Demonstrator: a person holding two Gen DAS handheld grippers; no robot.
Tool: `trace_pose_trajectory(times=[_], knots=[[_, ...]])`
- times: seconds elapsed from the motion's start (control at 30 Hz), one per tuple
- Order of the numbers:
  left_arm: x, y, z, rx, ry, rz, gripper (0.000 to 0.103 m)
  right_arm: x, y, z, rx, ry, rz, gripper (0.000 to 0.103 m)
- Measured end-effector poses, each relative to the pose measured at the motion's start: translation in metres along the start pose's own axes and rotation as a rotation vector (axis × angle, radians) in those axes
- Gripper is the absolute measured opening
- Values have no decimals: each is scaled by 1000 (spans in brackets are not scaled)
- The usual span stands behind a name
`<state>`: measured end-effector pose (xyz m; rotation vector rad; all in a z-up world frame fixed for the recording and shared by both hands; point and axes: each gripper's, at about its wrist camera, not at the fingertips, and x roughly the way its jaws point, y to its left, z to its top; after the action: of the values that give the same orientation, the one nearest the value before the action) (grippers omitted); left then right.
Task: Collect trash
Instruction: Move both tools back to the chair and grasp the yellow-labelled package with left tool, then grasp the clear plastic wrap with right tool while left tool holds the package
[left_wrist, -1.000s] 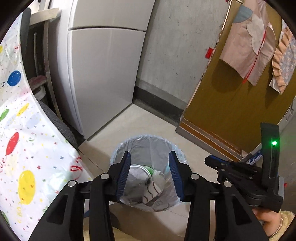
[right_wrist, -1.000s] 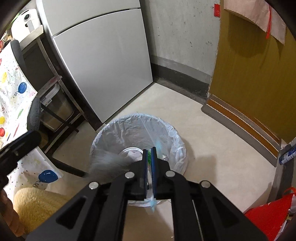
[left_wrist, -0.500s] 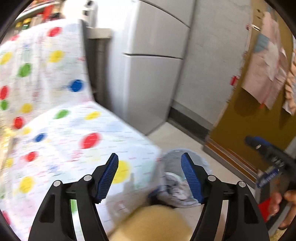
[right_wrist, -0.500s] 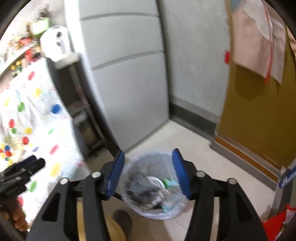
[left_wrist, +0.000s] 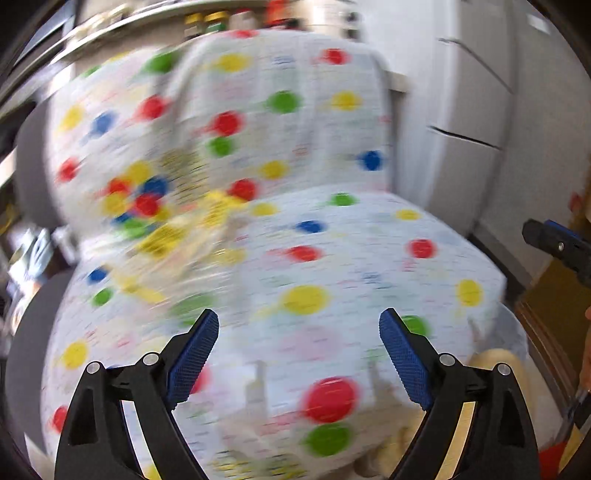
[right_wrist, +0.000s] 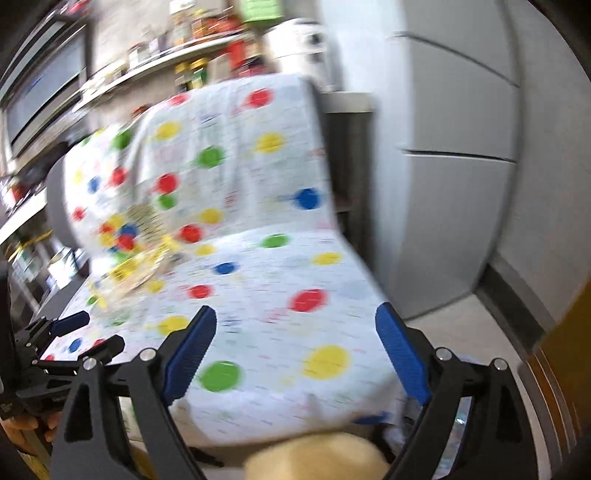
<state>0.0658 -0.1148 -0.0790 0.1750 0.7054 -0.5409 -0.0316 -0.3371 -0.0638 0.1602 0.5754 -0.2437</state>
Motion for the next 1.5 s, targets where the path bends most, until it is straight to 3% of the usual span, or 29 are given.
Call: trace_pose_trajectory(times=[0.2, 0.33, 0.53, 0.77, 0.93, 1.17, 1.3, 1.5], knots=[[-1, 98, 9, -159, -3, 115, 88, 50, 61, 12, -82, 58, 89, 86], [11, 142, 30, -171, -11, 156, 88, 86, 95, 24, -120, 90, 128, 83], [63, 186, 70, -142, 25, 67, 87, 121, 122, 37, -131, 108, 147, 75], [135, 207, 78, -150, 143, -46, 86, 144, 131, 36, -143, 132, 148, 75], [158, 211, 72, -178, 201, -145, 64, 155, 129, 33, -145, 155, 142, 75], [149, 202, 74, -146, 177, -165, 14, 152, 129, 32, -144, 150, 145, 75], [123, 193, 82, -137, 98, -146, 3, 142, 128, 34, -146, 131, 139, 75], [66, 168, 91, -108, -91, -77, 3, 125, 128, 36, -139, 109, 139, 75]])
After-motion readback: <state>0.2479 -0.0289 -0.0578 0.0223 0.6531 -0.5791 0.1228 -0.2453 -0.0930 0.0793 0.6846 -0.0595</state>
